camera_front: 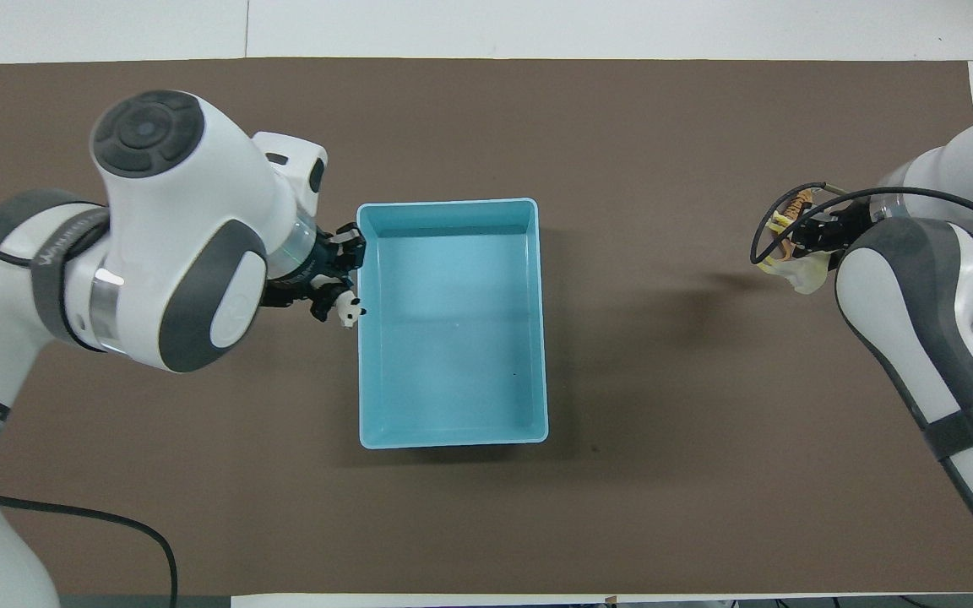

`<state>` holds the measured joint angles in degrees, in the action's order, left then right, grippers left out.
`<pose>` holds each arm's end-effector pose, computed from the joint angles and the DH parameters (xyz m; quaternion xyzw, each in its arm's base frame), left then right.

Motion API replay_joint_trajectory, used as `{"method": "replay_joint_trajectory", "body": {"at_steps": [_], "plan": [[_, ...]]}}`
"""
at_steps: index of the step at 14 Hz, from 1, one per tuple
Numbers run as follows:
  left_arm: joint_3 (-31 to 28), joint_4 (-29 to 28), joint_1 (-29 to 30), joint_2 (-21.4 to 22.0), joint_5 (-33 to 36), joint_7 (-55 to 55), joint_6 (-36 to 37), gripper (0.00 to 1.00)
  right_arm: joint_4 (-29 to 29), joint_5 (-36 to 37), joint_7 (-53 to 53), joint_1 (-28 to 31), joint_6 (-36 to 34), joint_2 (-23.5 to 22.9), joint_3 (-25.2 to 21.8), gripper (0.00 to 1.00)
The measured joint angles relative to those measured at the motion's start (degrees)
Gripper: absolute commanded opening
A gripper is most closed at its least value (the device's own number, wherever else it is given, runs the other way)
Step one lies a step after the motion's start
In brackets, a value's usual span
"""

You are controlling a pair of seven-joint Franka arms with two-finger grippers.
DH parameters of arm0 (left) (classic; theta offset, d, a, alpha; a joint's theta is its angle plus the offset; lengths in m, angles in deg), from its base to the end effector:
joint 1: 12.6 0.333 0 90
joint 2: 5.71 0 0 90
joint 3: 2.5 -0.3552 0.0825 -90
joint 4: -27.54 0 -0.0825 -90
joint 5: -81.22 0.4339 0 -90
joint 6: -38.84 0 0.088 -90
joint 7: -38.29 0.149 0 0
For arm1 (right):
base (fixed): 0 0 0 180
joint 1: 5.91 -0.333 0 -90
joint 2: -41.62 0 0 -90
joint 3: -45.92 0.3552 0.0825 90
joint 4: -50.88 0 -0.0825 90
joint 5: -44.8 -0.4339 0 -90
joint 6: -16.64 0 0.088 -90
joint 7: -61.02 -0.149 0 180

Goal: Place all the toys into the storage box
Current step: 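Carry the panda into the blue box with the left gripper and release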

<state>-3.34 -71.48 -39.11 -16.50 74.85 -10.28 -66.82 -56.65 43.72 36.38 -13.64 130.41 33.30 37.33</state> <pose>0.5898 -0.2987 0.4427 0.9747 0.2146 -0.0599 0.0193 0.6419 -0.0051 0.4065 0.9744 -0.2239 -0.0165 0.0058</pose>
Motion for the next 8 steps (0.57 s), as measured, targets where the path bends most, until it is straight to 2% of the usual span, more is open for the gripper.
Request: {"method": "replay_joint_trajectory", "body": {"at_steps": [2, 3, 5, 6, 8], "plan": [[-0.14, -2.88, -3.93, 0.16, -1.38, -5.14, -6.14, 0.0, 0.06, 0.0, 0.0, 0.02, 0.0, -0.37, -0.01, 0.0], [-0.21, -4.68, -5.8, 0.26, -1.62, -7.44, -9.34, 0.29, 0.07, 0.0, 0.0, 0.02, 0.0, -0.41, -0.01, 0.0], [-0.25, -7.92, -8.69, 0.83, -1.69, -10.47, -12.86, 0.96, 0.08, 0.0, 0.0, 0.02, 0.0, -0.41, -0.01, 0.0], [-0.32, -8.36, -8.91, 1.21, -1.71, -10.89, -12.97, 1.0, 0.08, 0.0, 0.0, 0.02, 0.0, -0.41, -0.01, 0.0], [-0.53, -8.55, -9.14, 1.93, -1.72, -11.71, -13.0, 1.0, 0.08, 0.0, 0.0, 0.03, 0.0, -0.41, -0.02, 0.0]]}}
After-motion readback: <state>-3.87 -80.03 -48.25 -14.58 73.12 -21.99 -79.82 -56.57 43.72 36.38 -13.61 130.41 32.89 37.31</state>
